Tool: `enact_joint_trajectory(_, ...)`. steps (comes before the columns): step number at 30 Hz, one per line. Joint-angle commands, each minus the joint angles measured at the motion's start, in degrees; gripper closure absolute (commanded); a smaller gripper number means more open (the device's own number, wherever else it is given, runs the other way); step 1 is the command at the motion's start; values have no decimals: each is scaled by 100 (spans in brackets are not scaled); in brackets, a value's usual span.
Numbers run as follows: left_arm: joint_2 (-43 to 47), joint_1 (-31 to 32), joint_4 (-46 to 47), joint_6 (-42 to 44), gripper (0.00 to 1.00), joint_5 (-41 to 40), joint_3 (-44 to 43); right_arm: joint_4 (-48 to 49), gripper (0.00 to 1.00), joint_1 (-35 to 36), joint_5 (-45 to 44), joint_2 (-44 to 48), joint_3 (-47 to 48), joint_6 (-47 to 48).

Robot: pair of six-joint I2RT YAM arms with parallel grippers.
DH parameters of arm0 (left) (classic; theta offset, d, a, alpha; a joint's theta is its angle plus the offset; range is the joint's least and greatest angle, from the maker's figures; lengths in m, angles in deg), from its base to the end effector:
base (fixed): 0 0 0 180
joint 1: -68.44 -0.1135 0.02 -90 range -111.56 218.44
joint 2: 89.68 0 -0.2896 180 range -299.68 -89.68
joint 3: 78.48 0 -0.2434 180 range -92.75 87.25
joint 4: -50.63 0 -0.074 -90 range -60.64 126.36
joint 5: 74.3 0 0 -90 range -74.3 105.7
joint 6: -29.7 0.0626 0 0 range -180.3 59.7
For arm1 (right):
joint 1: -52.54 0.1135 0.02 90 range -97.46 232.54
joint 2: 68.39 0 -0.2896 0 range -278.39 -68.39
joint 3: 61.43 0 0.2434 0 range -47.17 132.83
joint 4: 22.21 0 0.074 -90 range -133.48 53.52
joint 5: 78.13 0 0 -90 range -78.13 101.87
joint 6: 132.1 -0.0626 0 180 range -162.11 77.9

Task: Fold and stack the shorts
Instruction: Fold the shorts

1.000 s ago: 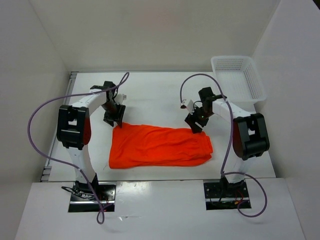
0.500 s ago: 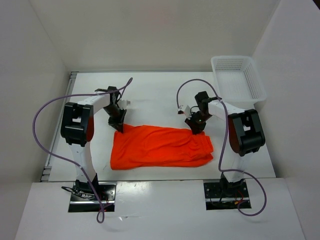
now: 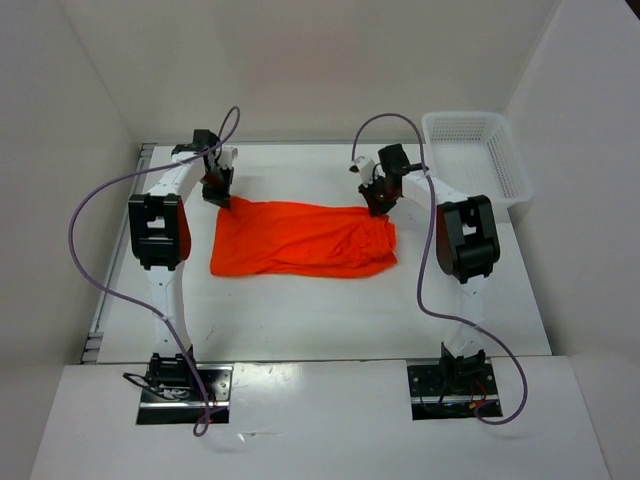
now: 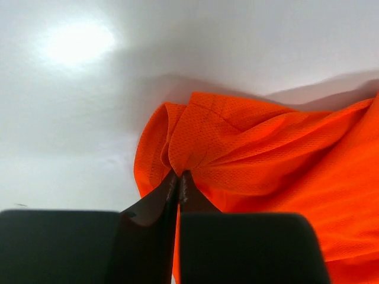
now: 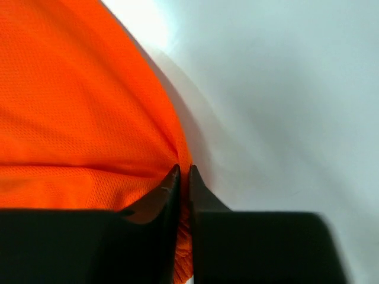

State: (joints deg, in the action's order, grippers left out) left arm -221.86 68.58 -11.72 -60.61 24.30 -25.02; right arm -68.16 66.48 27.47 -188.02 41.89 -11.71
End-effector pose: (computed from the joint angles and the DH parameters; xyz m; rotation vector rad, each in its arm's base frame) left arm 0.5076 -0.0106 0.1782 0.0361 2.7510 -0.2089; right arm 0.4417 0.1270 0.1780 -1.0679 2.3871 0.2620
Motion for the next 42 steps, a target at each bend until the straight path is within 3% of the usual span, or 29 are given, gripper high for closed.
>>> enact_joint_trajectory(1,-229,-5,220,32,96,-306,-567,663,83,-49,-469,-497,901,-586)
enact_joint_trajectory(3,-291,-5,220,32,72,-367,-620,663,57,-49,-610,-666,1375,-692)
enact_joint_trajectory(4,-230,-5,220,32,62,-368,-621,663,30,-49,-784,-719,1482,-901)
enact_joint_trajectory(5,-177,-5,280,32,46,-420,-525,759,23,-49,-908,-719,1674,-1017)
enact_joint_trajectory(6,-11,-5,281,32,40,-473,-472,760,15,-49,-996,-650,1763,-1122)
enact_joint_trajectory(8,200,-66,281,32,27,-473,-314,629,15,-101,-927,-413,1904,-1395)
enact_joint_trajectory(9,454,-128,281,32,26,-421,-252,532,15,-154,-814,-290,1905,-1509)
enact_joint_trajectory(14,1430,-181,79,32,25,-262,879,66,15,-216,-49,964,706,-2080)
enact_joint_trajectory(16,1826,-129,9,32,25,-210,1863,-49,15,-268,258,1379,72,-2247)
enact_joint_trajectory(18,2055,-128,9,32,25,-140,2626,-128,17,-321,426,1539,-221,-2371)
enact_joint_trajectory(22,2170,-68,114,32,26,203,3341,-128,20,-435,401,1671,-573,-3046)
enact_joint_trajectory(29,2223,47,184,32,26,81,3677,-137,20,-629,-83,1917,-1206,-4321)
enact_joint_trajectory(37,2047,47,184,32,27,-51,3563,47,21,-681,593,1786,-1681,-4393)
enact_joint_trajectory(38,2047,47,184,32,29,-51,3563,48,23,-681,742,1786,-1681,-4393)
enact_joint_trajectory(39,2047,47,184,32,32,-51,3563,135,32,-681,961,1699,-1681,-4393)
enact_joint_trajectory(41,2047,47,132,32,36,-51,3563,189,54,-681,1103,1619,-1681,-4297)
enact_joint_trajectory(42,2047,47,132,32,39,-51,3563,189,70,-681,1025,1619,-1629,-4296)
